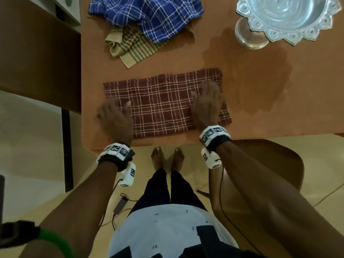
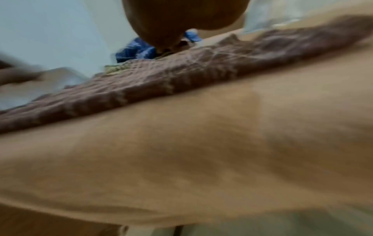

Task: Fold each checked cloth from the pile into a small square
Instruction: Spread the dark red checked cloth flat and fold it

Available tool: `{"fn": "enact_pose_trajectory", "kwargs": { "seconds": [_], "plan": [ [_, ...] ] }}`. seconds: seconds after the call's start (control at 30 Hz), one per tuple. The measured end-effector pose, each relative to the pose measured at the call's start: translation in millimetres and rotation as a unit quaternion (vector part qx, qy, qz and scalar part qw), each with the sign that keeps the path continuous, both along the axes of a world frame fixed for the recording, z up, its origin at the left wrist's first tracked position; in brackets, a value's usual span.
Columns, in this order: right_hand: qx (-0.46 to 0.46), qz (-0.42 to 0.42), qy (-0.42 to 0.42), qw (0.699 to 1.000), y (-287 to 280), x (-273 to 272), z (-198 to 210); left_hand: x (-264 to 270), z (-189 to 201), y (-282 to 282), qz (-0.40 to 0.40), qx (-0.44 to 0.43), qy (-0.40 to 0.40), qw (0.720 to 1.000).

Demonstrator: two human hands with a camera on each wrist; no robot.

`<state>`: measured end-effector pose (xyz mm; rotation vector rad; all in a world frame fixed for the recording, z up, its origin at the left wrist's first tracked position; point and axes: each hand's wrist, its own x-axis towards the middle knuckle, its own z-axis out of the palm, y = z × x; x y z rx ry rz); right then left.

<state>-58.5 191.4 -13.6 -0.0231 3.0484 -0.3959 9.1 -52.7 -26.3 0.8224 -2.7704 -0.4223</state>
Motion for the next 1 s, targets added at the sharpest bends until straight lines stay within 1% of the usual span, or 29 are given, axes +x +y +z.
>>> {"fn": "enact_pose_trajectory", "kwargs": {
  "seconds": [0.03,0.07,0.1,0.13,0.17,0.2,0.27,0.3,0.33,0.4,0.43,0.47,0.53,0.57,0.6,0.63,0.67,0.7,0.73,0.77,0.8,0.83,0.87,0.9,0.93,1.0],
  "plan": [
    [-0.014,0.068,0.015,0.997,-20.4,-2.1,-5.3,-8.9,-3.8,10.5,-0.102,0.013,0.008,0.995],
    [-0.041,0.15,-0.004,0.988,-46.2,-2.6,-12.9,-20.1,-11.9,24.3,-0.188,0.026,0.009,0.982],
    [-0.071,0.223,-0.04,0.971,-70.5,-2.2,-23.1,-31.1,-18.8,36.5,-0.237,0.062,0.001,0.969],
    [-0.085,0.252,-0.066,0.962,-83.9,-2.6,-29.8,-40.9,-23.2,44.1,-0.249,0.104,-0.006,0.963],
    [-0.088,0.255,-0.074,0.96,-88.8,-4.8,-33.8,-43.7,-27.6,45.2,-0.246,0.125,-0.017,0.961],
    [-0.073,0.26,-0.06,0.961,-83.0,-7.4,-41.7,-42.5,-33.5,41.3,-0.241,0.104,-0.024,0.965],
    [-0.046,0.252,-0.034,0.966,-60.2,-13.5,-49.3,-34.4,-41.3,26.1,-0.237,0.028,-0.062,0.969],
    [-0.043,0.227,-0.026,0.973,-46.0,-17.4,-50.8,-31.1,-44.6,17.9,-0.224,0.009,-0.082,0.971],
    [-0.039,0.189,-0.015,0.981,-30.8,-22.2,-50.5,-29.0,-43.6,12.5,-0.198,-0.001,-0.083,0.977],
    [-0.033,0.107,-0.009,0.994,0.3,-30.6,-50.6,-23.5,-40.6,4.5,-0.136,-0.016,-0.092,0.986],
    [-0.03,0.068,-0.008,0.997,13.4,-35.7,-50.6,-21.9,-41.2,0.3,-0.124,-0.01,-0.097,0.987],
    [-0.027,0.028,-0.012,0.999,20.6,-39.5,-48.4,-22.1,-38.5,-1.7,-0.113,-0.016,-0.102,0.988],
    [-0.029,-0.037,-0.026,0.999,14.9,-39.8,-42.6,-24.3,-37.0,3.1,-0.099,0.01,-0.101,0.99],
    [-0.033,-0.04,-0.022,0.998,-0.8,-35.3,-38.2,-27.1,-21.0,17.5,-0.085,0.04,-0.088,0.992],
    [-0.045,-0.011,-0.016,0.999,-21.7,-27.6,-36.7,-31.3,-10.2,34.9,-0.083,0.078,-0.058,0.992],
    [-0.061,0.044,-0.014,0.997,-45.1,-18.1,-34.7,-36.1,0.9,55.9,-0.108,0.103,-0.052,0.988],
    [-0.073,0.108,-0.019,0.991,-65.9,-6.3,-35.3,-37.2,8.1,76.2,-0.103,0.157,-0.058,0.98],
    [-0.072,0.159,-0.028,0.984,-81.3,4.8,-37.7,-38.5,17.8,83.1,-0.138,0.18,-0.057,0.972],
    [-0.063,0.182,-0.035,0.981,-82.6,10.3,-41.1,-39.4,13.8,85.2,-0.168,0.21,-0.036,0.963],
    [-0.061,0.179,-0.038,0.981,-75.9,10.3,-43.4,-33.7,3.1,78.4,-0.202,0.183,-0.04,0.961],
    [-0.062,0.151,-0.031,0.986,-60.8,6.9,-46.9,-31.7,-11.9,68.0,-0.222,0.136,-0.062,0.964],
    [-0.065,0.111,-0.025,0.991,-43.1,4.3,-48.5,-29.1,-27.9,53.2,-0.219,0.093,-0.088,0.967],
    [-0.058,0.067,-0.018,0.996,-23.0,2.0,-47.5,-28.1,-37.9,41.5,-0.184,0.08,-0.116,0.973],
    [-0.047,0.027,-0.018,0.998,-2.2,1.3,-45.6,-26.4,-28.8,38.9,-0.149,0.047,-0.118,0.981],
    [-0.039,0.004,-0.019,0.999,17.3,0.0,-46.1,-23.6,-31.7,32.7,-0.114,0.042,-0.115,0.986],
    [-0.03,0.014,-0.018,0.999,45.6,-0.8,-45.4,-14.5,-32.0,15.4,-0.081,0.036,-0.1,0.991]
  ]
}}
